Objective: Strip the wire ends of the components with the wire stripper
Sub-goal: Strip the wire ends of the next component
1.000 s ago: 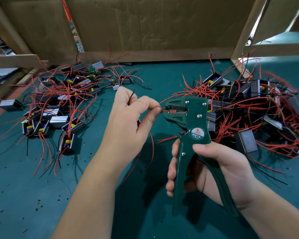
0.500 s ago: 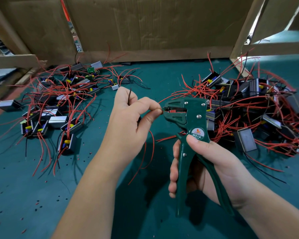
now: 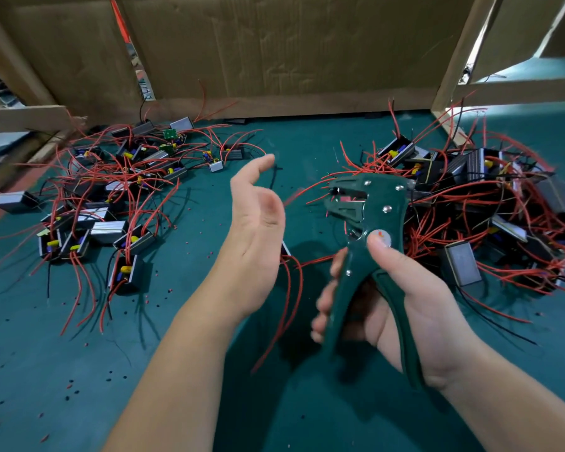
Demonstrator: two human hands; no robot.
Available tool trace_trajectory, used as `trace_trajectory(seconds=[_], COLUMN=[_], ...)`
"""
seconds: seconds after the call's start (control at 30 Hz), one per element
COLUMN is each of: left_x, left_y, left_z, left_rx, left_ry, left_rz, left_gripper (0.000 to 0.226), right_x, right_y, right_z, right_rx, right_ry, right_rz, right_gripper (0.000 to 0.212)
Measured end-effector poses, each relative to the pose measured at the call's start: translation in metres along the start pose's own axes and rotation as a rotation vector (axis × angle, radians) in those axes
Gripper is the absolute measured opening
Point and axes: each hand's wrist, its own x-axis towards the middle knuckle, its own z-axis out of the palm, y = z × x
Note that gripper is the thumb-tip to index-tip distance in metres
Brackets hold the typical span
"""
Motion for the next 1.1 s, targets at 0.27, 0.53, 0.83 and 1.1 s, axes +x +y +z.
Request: trace_trajectory(seconds=[0.27, 0.53, 0.83, 1.1], left_x=[0.02, 0.021, 0.011, 0.007], left_y=[0.014, -0.001, -0.004, -0.021], left_z=[0.016, 0.011, 0.001, -0.045], left_rx=[-0.498, -0.439, -0.05, 0.963], left_ry=[0.164, 0.163, 0.21, 0.381], left_rz=[-0.435, -0.31, -0.276, -0.501], left_gripper=[0.061, 0.063, 0.084, 0.05], right_x=[0.003, 0.006, 0.005, 0.011], right_y=[0.011, 0.007, -0.008, -0.02], right_z=[0.002, -0.002, -0.009, -0.019], right_rx=[-0.142, -0.127, -0.336, -0.239], right_ry=[-0.075, -0.085, -0.05, 0.173], right_rz=[-0.016, -0.081, -0.258, -0.527], right_gripper=[0.058, 0.04, 0.046, 0.036])
